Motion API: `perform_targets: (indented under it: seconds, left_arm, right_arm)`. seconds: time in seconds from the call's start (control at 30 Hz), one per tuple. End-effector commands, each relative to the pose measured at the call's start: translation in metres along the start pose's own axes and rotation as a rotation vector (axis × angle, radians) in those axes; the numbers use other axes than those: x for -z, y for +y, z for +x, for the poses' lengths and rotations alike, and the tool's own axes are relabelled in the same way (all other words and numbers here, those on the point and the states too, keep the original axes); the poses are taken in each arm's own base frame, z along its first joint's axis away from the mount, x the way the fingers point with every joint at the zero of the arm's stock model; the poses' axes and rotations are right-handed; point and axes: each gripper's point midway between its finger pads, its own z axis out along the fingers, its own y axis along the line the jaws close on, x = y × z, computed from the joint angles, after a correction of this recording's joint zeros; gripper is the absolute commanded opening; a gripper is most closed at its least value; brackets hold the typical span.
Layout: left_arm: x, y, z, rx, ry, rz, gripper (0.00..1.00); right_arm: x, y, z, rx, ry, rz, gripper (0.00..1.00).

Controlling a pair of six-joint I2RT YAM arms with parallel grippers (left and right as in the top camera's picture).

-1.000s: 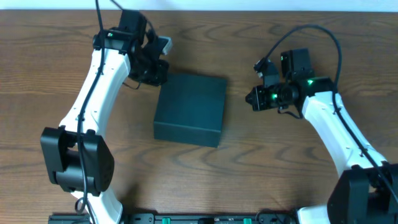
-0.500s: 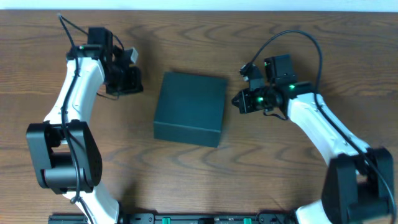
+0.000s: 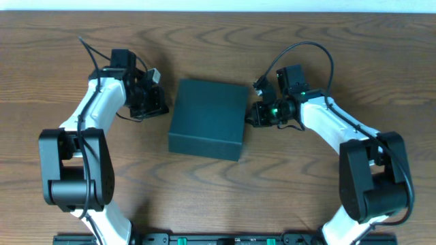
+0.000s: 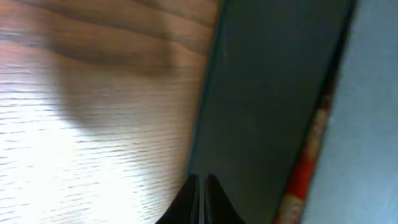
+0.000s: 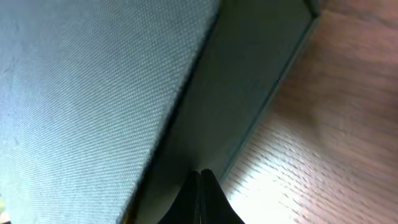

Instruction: Pack container

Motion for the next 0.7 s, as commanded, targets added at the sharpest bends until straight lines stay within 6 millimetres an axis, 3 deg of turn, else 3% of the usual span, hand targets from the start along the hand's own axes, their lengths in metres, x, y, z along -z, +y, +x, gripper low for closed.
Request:
perform_targets:
  seconds: [0.0, 0.37, 0.67]
  left_arm:
    - [-0.005, -0.011, 0.002, 0.013, 0.009, 0.026, 0.06]
    - [-0.023, -0.065, 0.002, -0.077, -0.004, 0.125, 0.06]
    - [-0.028, -0.077, 0.004, -0.077, 0.000, 0.133, 0.06]
  right_arm:
    - [-0.007, 0.014, 0.000, -0.002, -0.001, -0.042, 0.02]
    - [-0.007, 0.020, -0.019, 0.028, -0.072, -0.057, 0.02]
    - [0.002, 0.005, -0.045, -0.026, -0.175, -0.020, 0.02]
